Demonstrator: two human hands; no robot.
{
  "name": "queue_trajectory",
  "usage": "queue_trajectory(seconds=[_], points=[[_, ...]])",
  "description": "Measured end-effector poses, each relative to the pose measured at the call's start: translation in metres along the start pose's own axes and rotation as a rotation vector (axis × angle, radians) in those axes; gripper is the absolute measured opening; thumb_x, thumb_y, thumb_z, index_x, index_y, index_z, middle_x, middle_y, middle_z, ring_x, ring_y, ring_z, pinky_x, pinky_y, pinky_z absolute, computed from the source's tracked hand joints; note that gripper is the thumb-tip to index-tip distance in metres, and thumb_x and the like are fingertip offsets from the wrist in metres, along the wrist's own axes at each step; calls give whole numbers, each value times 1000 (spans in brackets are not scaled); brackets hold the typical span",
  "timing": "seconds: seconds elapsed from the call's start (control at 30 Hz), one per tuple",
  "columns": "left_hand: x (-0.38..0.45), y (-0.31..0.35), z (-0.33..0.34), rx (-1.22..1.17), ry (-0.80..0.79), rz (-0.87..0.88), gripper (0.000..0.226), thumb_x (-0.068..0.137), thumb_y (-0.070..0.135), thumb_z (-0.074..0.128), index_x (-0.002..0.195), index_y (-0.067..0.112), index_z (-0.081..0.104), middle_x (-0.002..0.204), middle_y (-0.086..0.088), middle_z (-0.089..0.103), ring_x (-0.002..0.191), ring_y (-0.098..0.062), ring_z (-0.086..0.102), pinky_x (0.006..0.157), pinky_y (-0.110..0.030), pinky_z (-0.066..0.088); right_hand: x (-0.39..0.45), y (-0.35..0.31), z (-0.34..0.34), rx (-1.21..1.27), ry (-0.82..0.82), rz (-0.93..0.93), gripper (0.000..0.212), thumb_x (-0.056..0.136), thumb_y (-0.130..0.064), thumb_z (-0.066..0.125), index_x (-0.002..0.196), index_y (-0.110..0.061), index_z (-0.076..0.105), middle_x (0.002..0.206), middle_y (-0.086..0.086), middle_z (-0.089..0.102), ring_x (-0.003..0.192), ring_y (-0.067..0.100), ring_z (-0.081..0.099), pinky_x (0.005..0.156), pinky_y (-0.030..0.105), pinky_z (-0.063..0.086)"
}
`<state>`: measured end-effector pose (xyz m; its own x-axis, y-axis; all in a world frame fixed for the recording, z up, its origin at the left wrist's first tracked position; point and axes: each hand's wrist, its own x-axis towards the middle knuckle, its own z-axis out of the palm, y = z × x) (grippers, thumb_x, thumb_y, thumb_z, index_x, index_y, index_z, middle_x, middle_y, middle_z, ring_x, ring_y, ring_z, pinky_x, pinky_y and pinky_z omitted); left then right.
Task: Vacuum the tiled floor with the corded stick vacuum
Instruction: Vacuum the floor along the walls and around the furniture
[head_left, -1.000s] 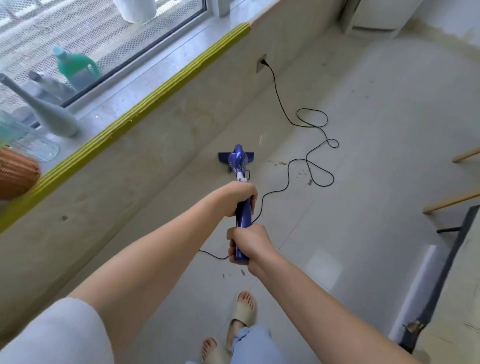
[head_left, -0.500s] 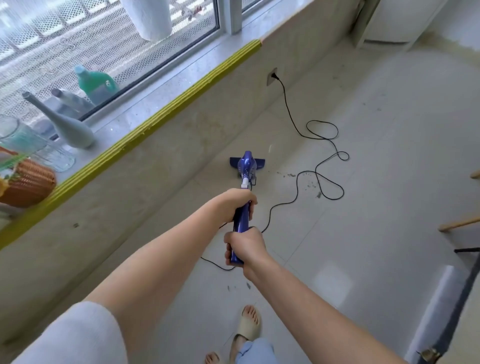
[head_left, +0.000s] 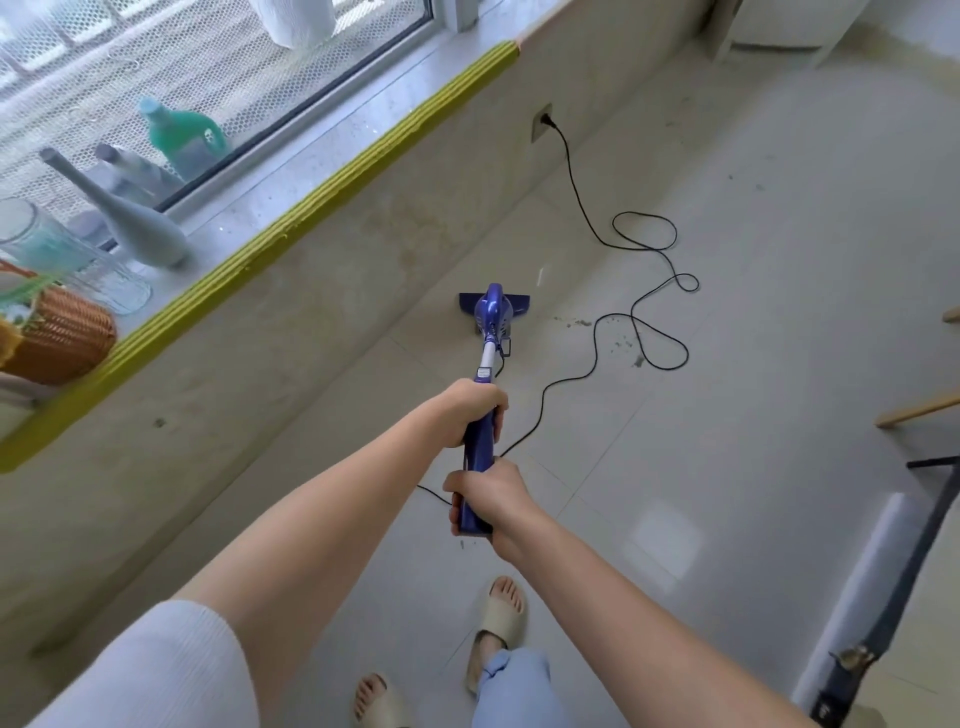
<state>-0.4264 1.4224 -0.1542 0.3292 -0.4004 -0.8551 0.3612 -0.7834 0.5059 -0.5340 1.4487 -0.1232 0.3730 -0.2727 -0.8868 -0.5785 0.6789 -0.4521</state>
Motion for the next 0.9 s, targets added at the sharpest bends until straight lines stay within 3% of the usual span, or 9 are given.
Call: queue_trajectory(seconds=[0.3,0.53,0.7,0.9], points=[[-42,-60,-33,90,-2,-12,17,84,2,50,68,6,47,57,-10,50,49,-22,47,54,-28,45,-36,54,49,44,-124,5,14,87,1,58,93,-7,47,67,9,50,54,21,53,51,29,53],[-60,-126,-76,144,-61,21,16,82,3,53,67,5,49,56,-10,52,49,-23,48,56,-30,46,-52,107,113,77,-94,-6,20,88,1,57,103,-6,46,66,10,51,54,21,54,53,31,55],[-76,-166,-118,176,-109,50,21,83,3,53,63,5,49,53,-9,52,48,-23,48,52,-28,44,-58,143,168,119,-78,-28,17,89,1,57,101,-6,47,67,11,52,55,22,56,56,33,56],[-60,-223,-155,229,-133,28,13,82,2,52,69,5,50,57,-9,54,48,-22,50,55,-29,48,-30,191,219,114,-70,-31,18,88,-1,58,100,-7,45,69,12,53,54,22,59,57,35,56]])
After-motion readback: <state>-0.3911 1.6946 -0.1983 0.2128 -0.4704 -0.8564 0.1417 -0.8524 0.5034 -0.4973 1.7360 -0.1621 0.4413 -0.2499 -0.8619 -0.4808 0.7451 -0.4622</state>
